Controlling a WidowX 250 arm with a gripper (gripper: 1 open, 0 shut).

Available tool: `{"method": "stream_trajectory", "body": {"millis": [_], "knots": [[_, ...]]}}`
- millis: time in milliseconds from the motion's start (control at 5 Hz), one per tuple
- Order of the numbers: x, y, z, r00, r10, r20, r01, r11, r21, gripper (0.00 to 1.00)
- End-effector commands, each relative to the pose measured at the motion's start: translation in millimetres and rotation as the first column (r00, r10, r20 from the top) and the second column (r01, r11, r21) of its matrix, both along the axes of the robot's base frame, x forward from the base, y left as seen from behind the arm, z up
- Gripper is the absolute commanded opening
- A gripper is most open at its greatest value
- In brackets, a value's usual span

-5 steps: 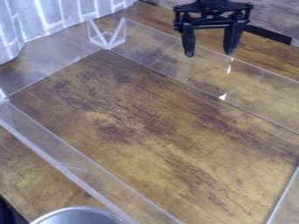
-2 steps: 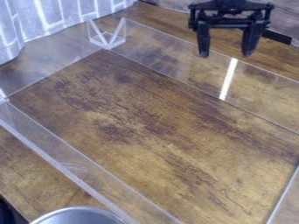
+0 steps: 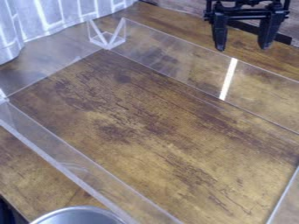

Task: Put the yellow object in the silver pot

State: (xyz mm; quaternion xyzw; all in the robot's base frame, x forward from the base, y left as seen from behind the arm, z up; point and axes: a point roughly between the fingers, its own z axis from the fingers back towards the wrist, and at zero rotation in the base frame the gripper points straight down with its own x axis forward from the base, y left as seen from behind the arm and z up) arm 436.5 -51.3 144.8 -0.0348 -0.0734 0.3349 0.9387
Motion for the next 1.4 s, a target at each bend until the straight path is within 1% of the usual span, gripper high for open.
{"method": "stream_trajectory", "body": {"millis": [0,200,400,800,1000,1200], "knots": [[3.7,-15,16.7,0.998,0.019,0.057,-0.019,1.0,-0.002,1.0],[1.2,-10,11.9,0.999,0.019,0.043,-0.019,1.0,0.002,0.0],[-1.1,-5,9.6,0.999,0.017,0.032,-0.018,1.0,0.008,0.0],[1.4,4,19.7,1.0,-0.02,0.02,0.02,1.0,0.016,0.0],[4.7,15,15.8,0.999,-0.027,0.021,0.026,1.0,0.014,1.0],[4.8,22,1.5,0.999,0.039,0.001,-0.039,0.999,0.019,1.0]]}}
